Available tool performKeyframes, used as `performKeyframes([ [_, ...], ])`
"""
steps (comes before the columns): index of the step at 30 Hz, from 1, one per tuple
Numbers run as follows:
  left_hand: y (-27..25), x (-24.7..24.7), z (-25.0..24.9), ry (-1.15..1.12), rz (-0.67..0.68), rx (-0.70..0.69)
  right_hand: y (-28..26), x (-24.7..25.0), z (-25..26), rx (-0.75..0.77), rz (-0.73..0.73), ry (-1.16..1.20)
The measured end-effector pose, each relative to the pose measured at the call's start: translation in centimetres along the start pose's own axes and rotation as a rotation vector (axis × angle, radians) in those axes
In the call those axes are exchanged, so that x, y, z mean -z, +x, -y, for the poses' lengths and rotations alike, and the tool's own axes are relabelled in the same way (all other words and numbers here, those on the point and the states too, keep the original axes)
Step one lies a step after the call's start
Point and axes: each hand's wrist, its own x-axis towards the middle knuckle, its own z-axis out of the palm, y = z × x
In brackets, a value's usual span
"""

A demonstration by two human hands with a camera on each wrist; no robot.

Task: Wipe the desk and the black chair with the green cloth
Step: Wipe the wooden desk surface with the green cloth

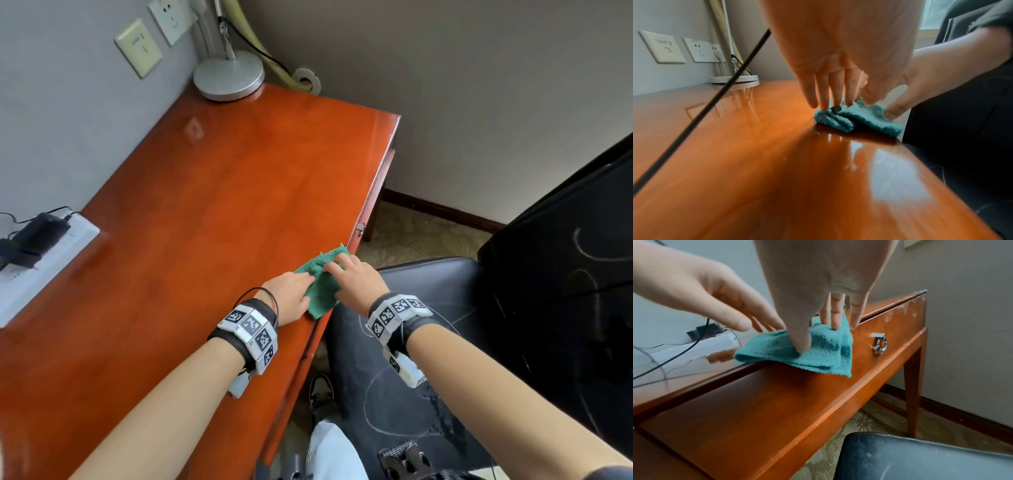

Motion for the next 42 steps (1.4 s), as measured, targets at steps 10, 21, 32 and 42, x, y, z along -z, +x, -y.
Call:
performKeyframes([
  [10, 2.4, 0.0, -2.3, 0.132, 0.105, 0.182, 1.7, -0.3, -0.4, -0.168, -0.008, 0.005],
  [21, 15.0, 7.3, 0.8, 0.115, 0.03, 0.053, 10.3, 4.6, -8.2, -0.39, -0.06, 0.046],
  [32, 21.7, 11.3, 5.8, -0.457, -0.243, 0.335, 18.3, 7.9, -11.7, -0.556, -0.176, 0.195],
  [42, 22.5, 10.3, 4.3, -0.482, -0.146, 0.423, 21.3, 12.3, -17.2, -0.517, 0.068, 0.126],
])
